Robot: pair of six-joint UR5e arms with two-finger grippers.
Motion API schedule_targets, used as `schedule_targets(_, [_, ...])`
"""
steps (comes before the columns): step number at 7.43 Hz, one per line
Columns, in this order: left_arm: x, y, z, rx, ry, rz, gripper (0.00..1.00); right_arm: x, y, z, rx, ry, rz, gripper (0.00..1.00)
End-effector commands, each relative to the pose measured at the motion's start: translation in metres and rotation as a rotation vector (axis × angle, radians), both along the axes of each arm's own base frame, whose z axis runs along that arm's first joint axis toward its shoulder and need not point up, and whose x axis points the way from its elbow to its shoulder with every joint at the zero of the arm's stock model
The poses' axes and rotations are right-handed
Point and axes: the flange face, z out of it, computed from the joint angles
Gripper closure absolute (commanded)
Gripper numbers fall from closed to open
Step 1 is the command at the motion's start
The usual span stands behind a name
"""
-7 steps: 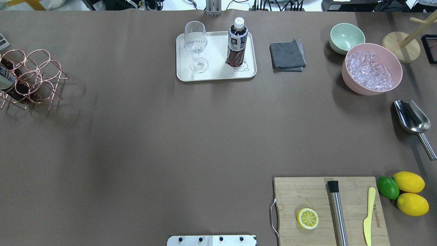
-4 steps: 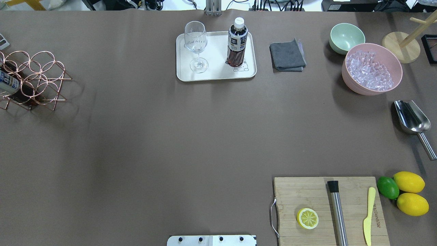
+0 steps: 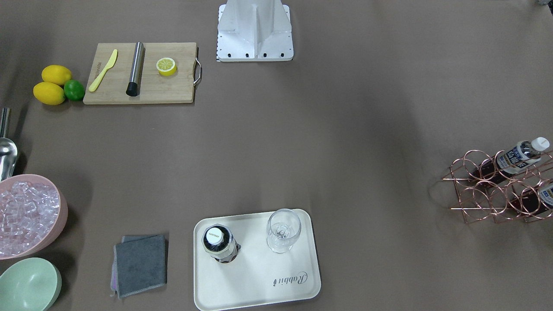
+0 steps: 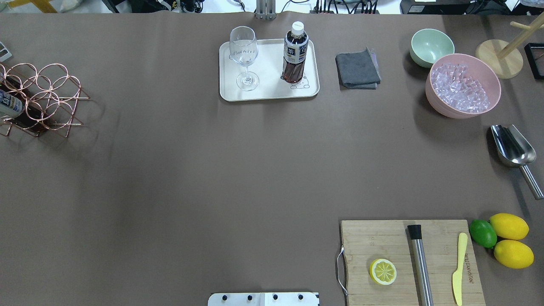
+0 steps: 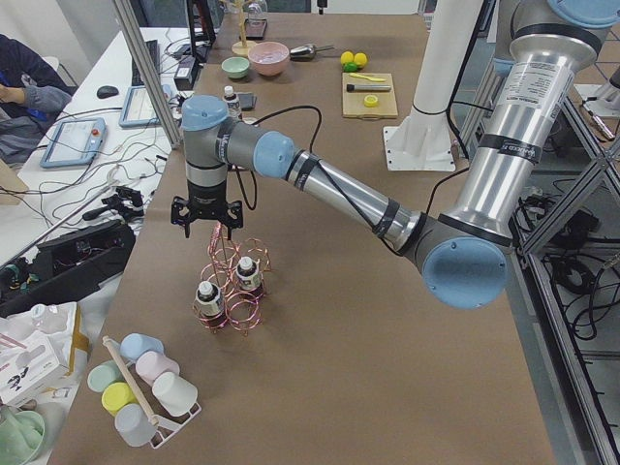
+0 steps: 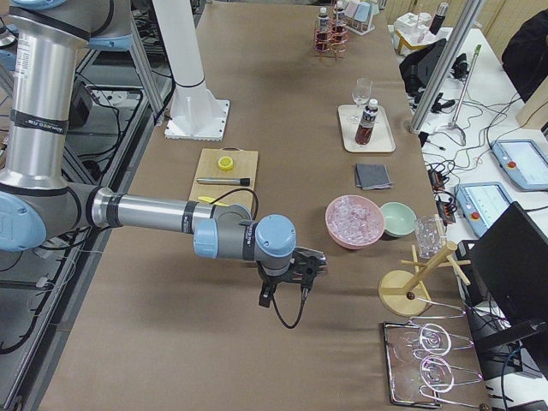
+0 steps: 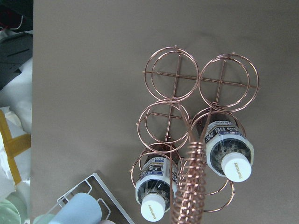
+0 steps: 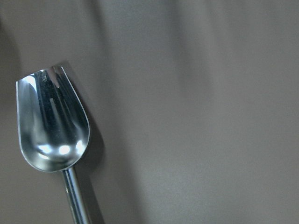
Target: Take tea from basket to plate
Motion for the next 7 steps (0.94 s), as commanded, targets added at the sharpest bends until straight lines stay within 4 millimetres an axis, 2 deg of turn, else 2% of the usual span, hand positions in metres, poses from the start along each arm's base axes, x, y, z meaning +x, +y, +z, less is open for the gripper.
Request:
schedule_targets(1, [-0.04,0.006,0.001,-0.235,0.11,-0.31,0.02,0.012,0.0,-0.048,-0.058,0.012,0.028,0.0])
schedule_targets(5, [-0.066,0.016,0.015,-0.681,0.253,-0.873,0.02,0.015,-0.001,-0.05,-0.053,0.05,0.031,0.0])
schedule_targets(6, [-0.078,0.02,0.021,-0.781,0.286,-1.014,0.02,0.015,-0.001,-0.052,-0.047,0.064,0.029,0.0])
schedule_targets(7, [-0.084,0.029,0.034,-0.883,0.327,-1.089,0.02,0.016,0.0,-0.053,-0.048,0.061,0.032,0.0])
